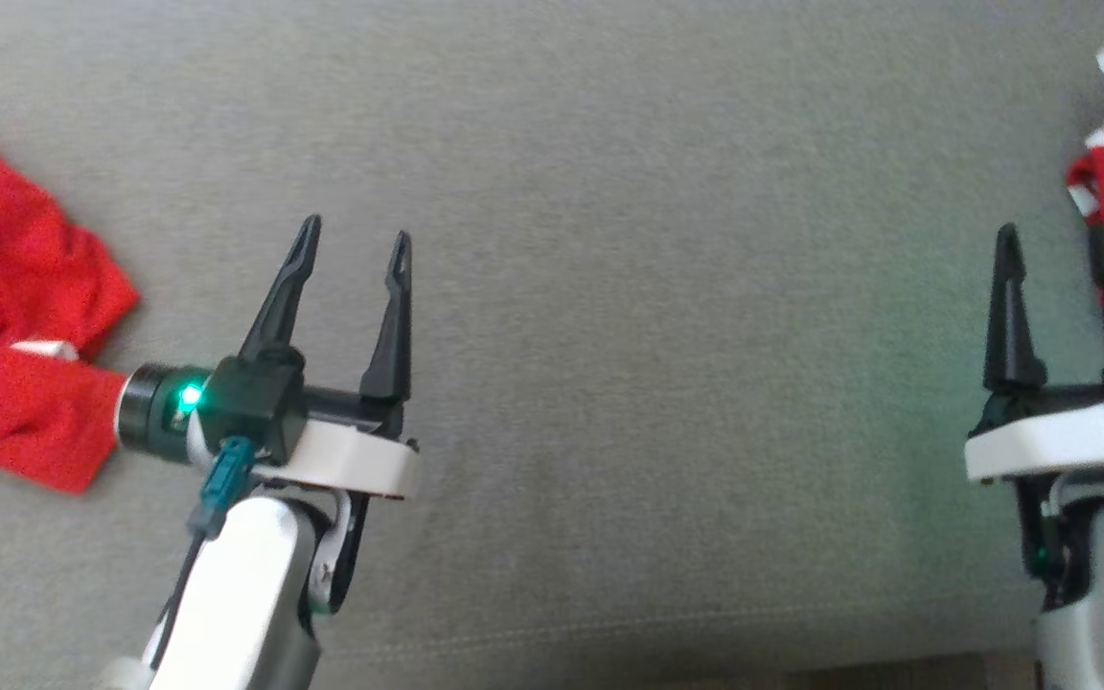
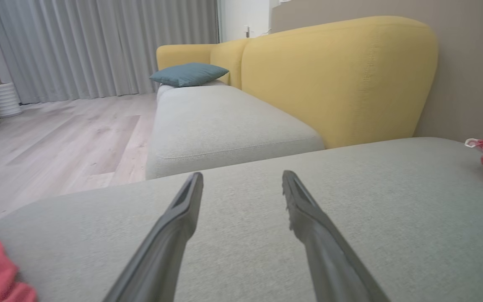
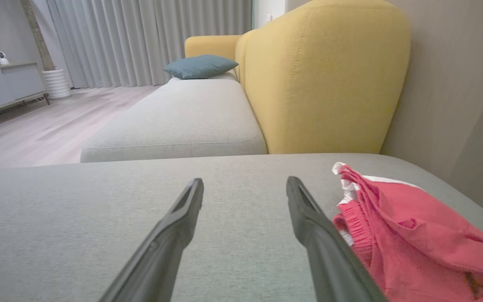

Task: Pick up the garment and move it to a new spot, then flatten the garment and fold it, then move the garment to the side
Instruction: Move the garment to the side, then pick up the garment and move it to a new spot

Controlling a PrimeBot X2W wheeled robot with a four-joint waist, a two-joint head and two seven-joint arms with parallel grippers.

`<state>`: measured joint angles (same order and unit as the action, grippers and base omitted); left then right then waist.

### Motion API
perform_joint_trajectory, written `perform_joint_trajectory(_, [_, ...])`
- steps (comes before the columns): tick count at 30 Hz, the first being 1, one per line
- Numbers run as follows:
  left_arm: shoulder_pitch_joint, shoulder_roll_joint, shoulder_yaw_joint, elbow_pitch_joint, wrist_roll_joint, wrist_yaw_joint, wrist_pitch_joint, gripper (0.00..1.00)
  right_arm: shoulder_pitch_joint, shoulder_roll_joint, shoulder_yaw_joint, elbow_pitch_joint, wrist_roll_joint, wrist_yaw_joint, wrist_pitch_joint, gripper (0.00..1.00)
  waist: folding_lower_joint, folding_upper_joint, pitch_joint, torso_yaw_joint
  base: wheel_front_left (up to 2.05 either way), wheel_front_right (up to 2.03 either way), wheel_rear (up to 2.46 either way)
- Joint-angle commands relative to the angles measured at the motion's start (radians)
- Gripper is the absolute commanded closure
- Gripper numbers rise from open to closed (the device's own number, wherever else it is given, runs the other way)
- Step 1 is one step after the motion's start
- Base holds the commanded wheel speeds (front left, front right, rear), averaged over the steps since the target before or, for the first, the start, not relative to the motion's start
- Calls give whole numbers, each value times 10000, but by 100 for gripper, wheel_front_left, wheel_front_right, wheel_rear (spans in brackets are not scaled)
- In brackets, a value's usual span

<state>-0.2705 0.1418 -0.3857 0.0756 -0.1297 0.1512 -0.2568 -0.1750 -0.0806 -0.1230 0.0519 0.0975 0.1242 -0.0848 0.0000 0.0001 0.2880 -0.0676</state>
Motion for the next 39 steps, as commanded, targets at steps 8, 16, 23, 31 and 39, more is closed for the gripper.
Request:
perform_joint_trajectory(8, [652, 386, 802, -148, -354, 274, -49, 0, 976, 234, 628, -1062, 241, 65, 442, 0, 0, -1, -1075, 927, 0, 0, 0])
perform_joint_trajectory(16, [1174, 556, 976, 28, -605, 322, -33, 0, 1748, 282, 889, -1402, 286, 65, 752, 0, 0, -1, -1705, 921, 0, 0, 0])
perform_joint_trajectory(23, [1703, 688, 1002, 93, -760, 382, 87, 0, 2378, 299, 908, -1665, 360, 65, 959, 0, 0, -1, -2278, 770, 0, 0, 0])
perform_joint_trajectory(31, [1974, 759, 916, 119, -886, 372, 278, 0, 2699, 302, 925, -1961, 575, 65, 1049, 0, 0, -1, -2639, 730, 0, 0, 0])
perform_joint_trajectory(39, [1931, 836, 865, 107, -907, 397, 352, 0, 2719, 303, 943, -2086, 652, 65, 1077, 0, 0, -1, -2645, 717, 0, 0, 0])
